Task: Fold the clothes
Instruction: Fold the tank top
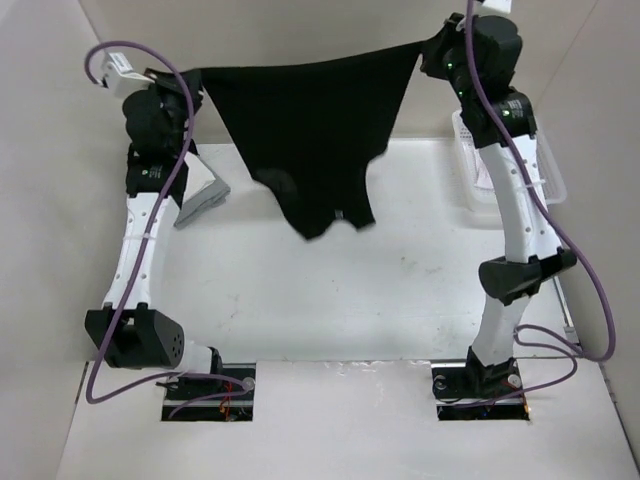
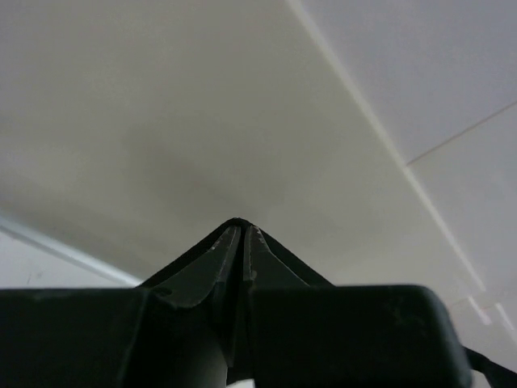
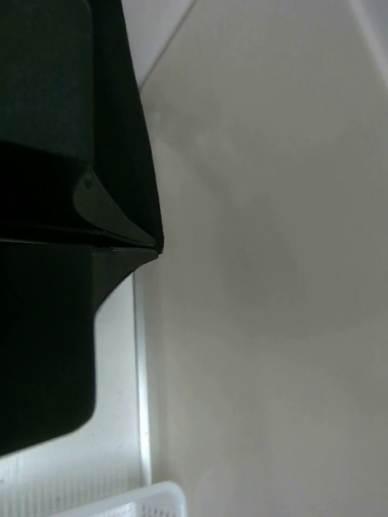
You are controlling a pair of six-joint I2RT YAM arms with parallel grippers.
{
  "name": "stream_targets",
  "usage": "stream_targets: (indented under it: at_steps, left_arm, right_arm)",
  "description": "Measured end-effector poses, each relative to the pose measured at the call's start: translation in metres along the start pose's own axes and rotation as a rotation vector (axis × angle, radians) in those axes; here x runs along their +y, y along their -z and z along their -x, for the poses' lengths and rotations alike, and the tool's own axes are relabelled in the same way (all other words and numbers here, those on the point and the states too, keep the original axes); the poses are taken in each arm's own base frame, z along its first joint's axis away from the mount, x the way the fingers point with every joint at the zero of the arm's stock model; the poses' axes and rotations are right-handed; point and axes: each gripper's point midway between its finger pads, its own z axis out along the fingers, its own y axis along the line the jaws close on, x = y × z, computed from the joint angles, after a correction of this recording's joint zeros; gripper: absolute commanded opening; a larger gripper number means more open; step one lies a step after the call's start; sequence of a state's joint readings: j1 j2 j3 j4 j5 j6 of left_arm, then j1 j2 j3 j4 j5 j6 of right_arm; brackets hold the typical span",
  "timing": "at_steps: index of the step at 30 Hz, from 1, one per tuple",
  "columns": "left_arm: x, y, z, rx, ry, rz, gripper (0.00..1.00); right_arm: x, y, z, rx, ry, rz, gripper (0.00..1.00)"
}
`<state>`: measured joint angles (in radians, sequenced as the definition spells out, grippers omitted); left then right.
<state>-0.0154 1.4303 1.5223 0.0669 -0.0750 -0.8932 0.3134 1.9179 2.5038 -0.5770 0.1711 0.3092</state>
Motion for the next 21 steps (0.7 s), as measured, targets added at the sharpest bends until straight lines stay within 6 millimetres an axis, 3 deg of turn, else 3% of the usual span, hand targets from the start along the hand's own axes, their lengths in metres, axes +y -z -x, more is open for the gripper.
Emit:
stream_targets:
  at_steps: [3,6,8,11,15,21]
  left_arm:
    - [-0.033,0.010,0.035,-0.072,-0.001,-0.084,0.01]
    - [-0.054,0.034,0.059,-0.122,-0.002,-0.143,0.01]
    - [-0.063,0.056,0.067,-0.150,-0.003,-0.182,0.02]
    - [-0.054,0.093,0.059,-0.160,0.000,-0.203,0.02]
    - [-0.001,0.134,0.016,-0.113,0.002,-0.150,0.02]
    - [0.127,0.199,-0.093,0.097,-0.011,0.060,0.02]
  right_arm:
    - [0.011,0.028,0.034,-0.056,-0.024,0.042,0.00]
    - [0.012,0.067,0.052,-0.081,-0.036,0.060,0.00]
    - [0.011,0.097,0.050,-0.086,-0.044,0.072,0.00]
    - [0.006,0.139,0.026,-0.071,-0.057,0.095,0.00]
    - [-0.006,0.177,-0.054,0.013,-0.087,0.124,0.00]
    - [-0.036,0.231,-0.252,0.338,-0.093,0.105,0.00]
